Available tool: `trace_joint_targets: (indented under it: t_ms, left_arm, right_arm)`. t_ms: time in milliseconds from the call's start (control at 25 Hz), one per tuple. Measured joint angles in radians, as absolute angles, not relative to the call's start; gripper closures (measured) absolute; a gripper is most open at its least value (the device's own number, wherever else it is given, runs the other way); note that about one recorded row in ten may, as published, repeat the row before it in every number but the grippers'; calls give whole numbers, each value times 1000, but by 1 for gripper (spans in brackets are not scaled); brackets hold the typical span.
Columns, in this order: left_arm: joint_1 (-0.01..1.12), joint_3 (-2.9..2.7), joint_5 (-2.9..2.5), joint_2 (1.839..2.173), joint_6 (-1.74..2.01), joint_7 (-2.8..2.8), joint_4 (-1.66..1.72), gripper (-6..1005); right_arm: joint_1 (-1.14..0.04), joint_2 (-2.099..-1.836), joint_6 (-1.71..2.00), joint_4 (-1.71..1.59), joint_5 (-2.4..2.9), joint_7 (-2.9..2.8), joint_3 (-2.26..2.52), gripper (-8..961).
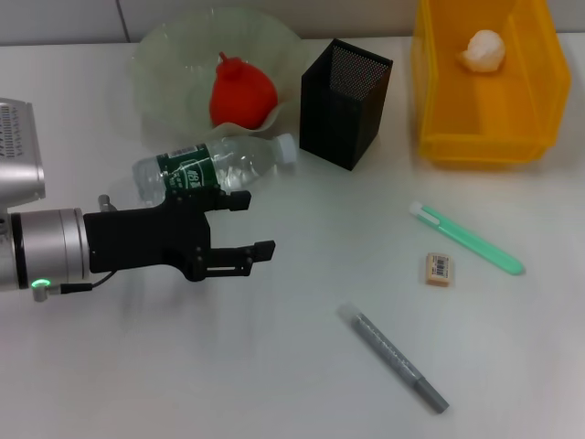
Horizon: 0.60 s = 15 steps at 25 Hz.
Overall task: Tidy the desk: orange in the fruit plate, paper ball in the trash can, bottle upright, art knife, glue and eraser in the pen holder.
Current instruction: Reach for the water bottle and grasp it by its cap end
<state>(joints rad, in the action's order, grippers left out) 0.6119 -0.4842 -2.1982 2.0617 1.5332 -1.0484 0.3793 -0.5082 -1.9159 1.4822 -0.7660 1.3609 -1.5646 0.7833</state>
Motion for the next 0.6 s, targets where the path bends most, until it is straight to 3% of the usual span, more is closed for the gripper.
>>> trace_joint_targets:
  t_ms: [40, 240, 400, 600]
  left_arm:
    - [612, -484, -2198, 2062, 1533, -1048, 379, 200]
    - [614, -485, -2198, 2056, 1544, -1080, 387, 200]
    - [620, -485, -2190, 2046, 1564, -1108, 390, 200]
    - [632, -485, -2189, 2034, 1570, -1139, 391, 200]
  right_arm:
    - [-498, -1901, 1583, -685, 1360, -1512, 765, 129]
    - [-481, -1874, 1733, -573, 1461, -1406, 760, 135]
    - [-478, -1877, 1759, -567, 1560, -1383, 762, 135]
    - [-503, -1910, 1761, -566, 1743, -1374, 765, 135]
